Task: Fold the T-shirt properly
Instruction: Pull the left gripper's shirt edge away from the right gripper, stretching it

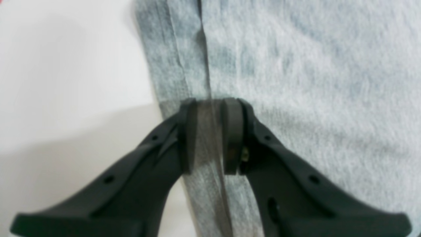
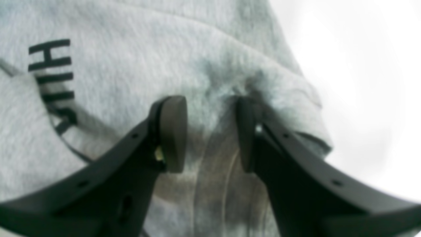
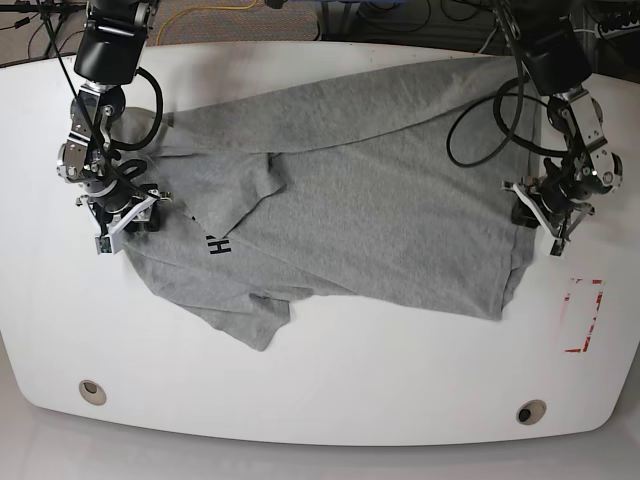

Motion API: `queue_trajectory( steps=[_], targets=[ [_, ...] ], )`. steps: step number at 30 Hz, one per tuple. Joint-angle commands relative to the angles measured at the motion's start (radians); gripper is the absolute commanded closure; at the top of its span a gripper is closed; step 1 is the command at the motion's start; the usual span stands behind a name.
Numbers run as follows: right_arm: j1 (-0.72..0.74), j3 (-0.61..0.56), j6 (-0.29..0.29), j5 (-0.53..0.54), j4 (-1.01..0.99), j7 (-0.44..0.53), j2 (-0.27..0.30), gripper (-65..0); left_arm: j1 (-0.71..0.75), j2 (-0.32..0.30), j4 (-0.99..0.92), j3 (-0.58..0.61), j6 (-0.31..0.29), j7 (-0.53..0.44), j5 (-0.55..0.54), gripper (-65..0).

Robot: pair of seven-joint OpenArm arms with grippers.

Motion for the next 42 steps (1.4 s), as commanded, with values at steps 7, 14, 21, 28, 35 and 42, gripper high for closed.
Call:
queue_trajectory(
  steps=[7, 14, 21, 28, 35, 42],
  targets=[
    [0.046, -0.001, 0.000, -0.008, -0.003, -0.031, 0.017, -32.3, -0.052, -0.029, -0.047, -0.002, 0.007, 0.048, 0.035, -13.3],
    [0.042, -0.001, 0.001, -0.008, 0.056, -0.035, 0.017, -35.8, -0.050, -0.029, 0.058, -0.005, 0.007, 0.125, 0.029, -13.3],
    [0.017, -0.001, 0.001, -0.006, 0.179, -0.087, 0.009, -36.0, -0.023, -0.026, 0.231, -0.010, 0.007, 0.226, 0.029, -13.3],
    [-0.050, -0.001, 0.000, 0.000, 0.319, -0.117, -0.009, -36.1, 0.060, 0.001, 0.478, -0.007, 0.007, 0.306, 0.026, -18.9],
    [-0.135, 0.001, 0.000, -0.008, 0.446, -0.118, -0.048, -36.1, 0.221, 0.020, 0.710, -0.004, 0.007, 0.311, 0.026, -30.7],
    [-0.173, 0.001, -0.002, -0.008, 0.463, -0.118, -0.079, -36.1, 0.388, 0.020, 0.766, 0.037, 0.007, 0.312, 0.023, -30.7]
  ],
)
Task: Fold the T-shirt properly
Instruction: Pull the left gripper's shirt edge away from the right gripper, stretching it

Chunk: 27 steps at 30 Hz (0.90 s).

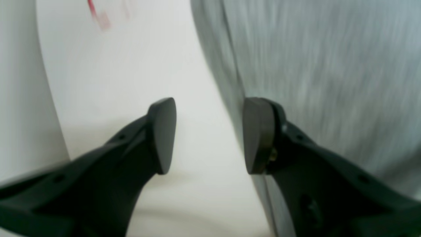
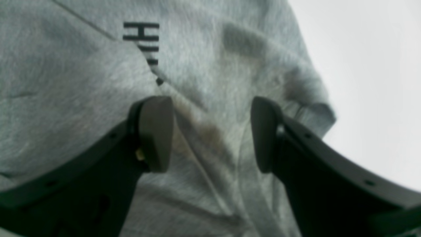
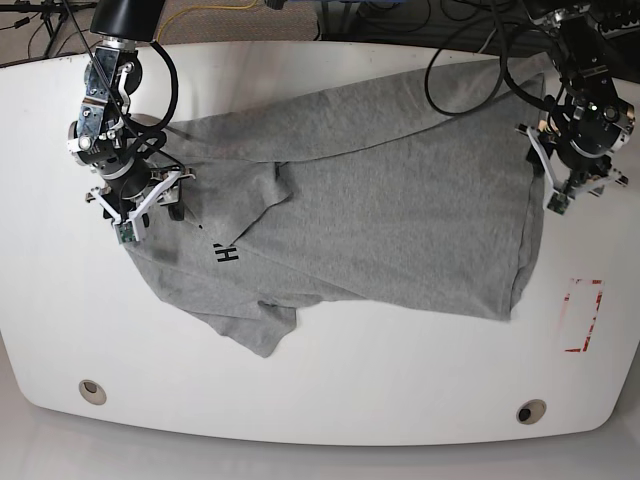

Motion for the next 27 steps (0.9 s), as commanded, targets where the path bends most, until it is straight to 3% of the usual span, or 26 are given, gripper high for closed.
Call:
queue_trajectory(
  steps=[1, 9, 20, 27],
  targets=[
    [0.008, 0.004, -0.003, 0.006, 0.021, 0.016, 0.005, -36.1, 0.042, -0.008, 0.021, 0.002, -0.001, -0.016, -0.022, -30.7],
    [-0.013, 0.003, -0.003, 0.008, 0.021, 0.019, -0.027, -36.0, 0.171, -0.015, 0.027, -0.012, -0.001, -0.016, -0.138, -30.6],
    [-0.018, 0.003, 0.000, 0.008, 0.019, 0.019, -0.038, -36.0, 0.266, -0.032, 0.041, -0.012, -0.001, -0.016, -0.188, -30.6],
    [-0.019, 0.001, 0.002, 0.008, 0.018, 0.019, -0.039, -36.0, 0.297, -0.094, 0.039, -0.007, -0.001, -0.016, -0.303, -30.6]
  ],
)
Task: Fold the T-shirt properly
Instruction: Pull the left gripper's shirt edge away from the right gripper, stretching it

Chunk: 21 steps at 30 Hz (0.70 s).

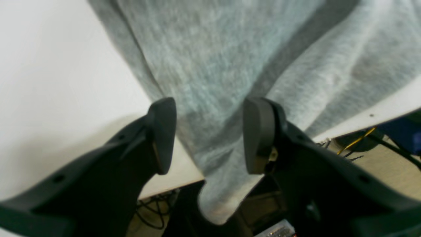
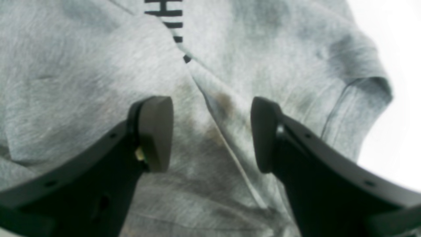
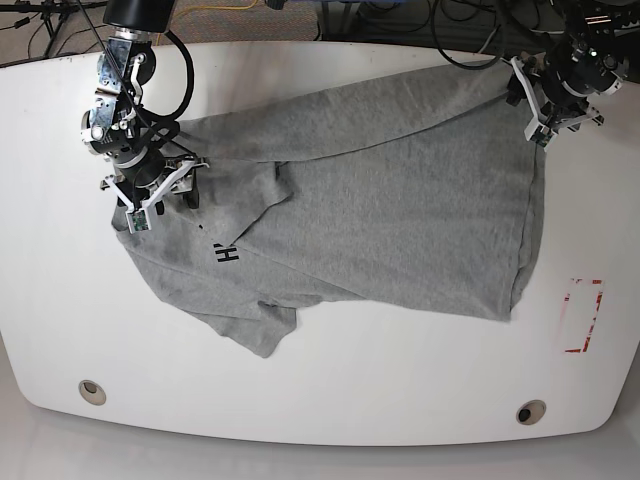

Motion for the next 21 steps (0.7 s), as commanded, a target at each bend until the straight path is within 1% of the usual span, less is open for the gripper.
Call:
queue_trajectory(
  steps=[1, 7, 11, 14, 17, 21],
  targets=[
    [0.012, 0.002, 0.002, 0.008, 0.017, 0.020, 0.011, -36.0, 0.013, -0.041, 0.015, -0.002, 0.001, -0.011, -0.054, -30.6],
    [0.012, 0.002, 0.002, 0.008, 0.017, 0.022, 0.011, -36.0, 0.017, -0.101, 0.013, 0.016, 0.001, -0.002, -0.198, -30.6],
    [0.012, 0.002, 0.002, 0.008, 0.017, 0.022, 0.011, -36.0, 0.013, -0.164, 0.009, 0.042, 0.001, 0.063, -0.321, -30.6],
    [0.013, 0.002, 0.002, 0.008, 0.017, 0.022, 0.011, -36.0, 0.013, -0.193, 0.009, 0.064, 0.001, 0.101, -0.405, -30.6],
    [0.013, 0.002, 0.002, 0.008, 0.017, 0.022, 0.011, -36.0, 0.013, -0.221, 0.009, 0.085, 0.001, 0.117, -0.448, -30.6],
    [0.013, 0.002, 0.002, 0.008, 0.017, 0.022, 0.008, -36.0, 0.014, -0.245, 0.009, 0.102, 0.001, 0.120, -0.455, -30.6]
  ],
)
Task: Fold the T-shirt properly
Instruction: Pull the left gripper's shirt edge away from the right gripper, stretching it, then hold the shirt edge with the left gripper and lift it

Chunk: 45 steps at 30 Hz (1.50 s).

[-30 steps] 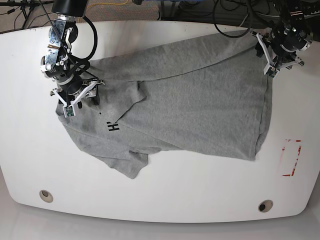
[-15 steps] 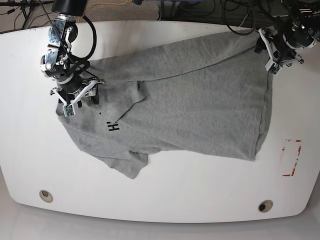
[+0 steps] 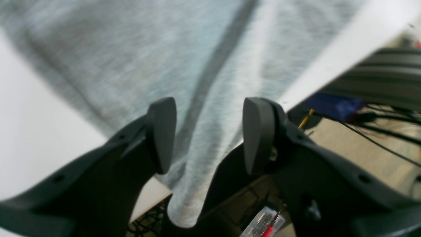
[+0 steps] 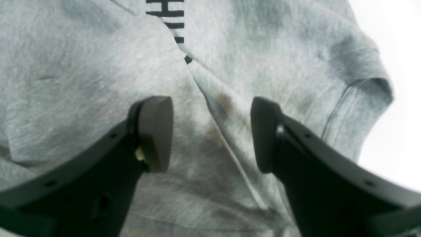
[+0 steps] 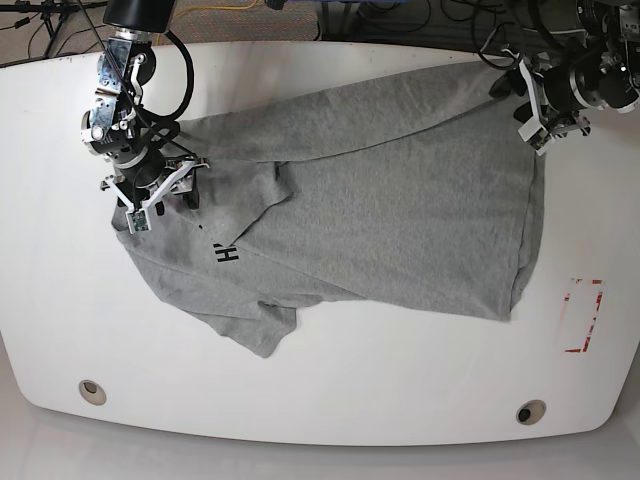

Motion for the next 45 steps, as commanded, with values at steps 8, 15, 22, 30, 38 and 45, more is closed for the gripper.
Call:
queue_trajectory(
  steps=[8, 15, 22, 30, 38, 45],
  targets=[
    [0.011, 0.002, 0.002, 0.008, 0.017, 0.022, -0.007, -36.0, 0.031, -0.084, 0.011, 0.023, -0.001, 0.011, -0.006, -30.6],
    [0.010, 0.002, 0.002, 0.008, 0.017, 0.022, -0.009, -35.8, 0.071, -0.116, -0.003, 0.040, -0.001, 0.011, 0.039, -30.6],
    [0.001, 0.004, 0.002, 0.008, 0.017, 0.022, -0.009, -35.8, 0.072, -0.136, -0.017, 0.111, -0.001, 0.011, 0.114, -30.6],
    [-0.010, 0.004, 0.002, 0.008, 0.017, 0.022, -0.009, -35.8, 0.074, -0.133, -0.017, 0.114, -0.001, 0.011, 0.151, -30.6],
    [-0.012, 0.009, 0.004, 0.008, 0.017, 0.023, -0.009, -35.8, 0.074, -0.137, -0.018, 0.114, -0.001, 0.011, 0.217, -30.6],
    [-0.012, 0.010, 0.004, 0.008, 0.018, 0.023, -0.009, -35.8, 0.058, -0.136, -0.089, 0.148, -0.001, 0.011, 0.286, -30.4]
  ],
)
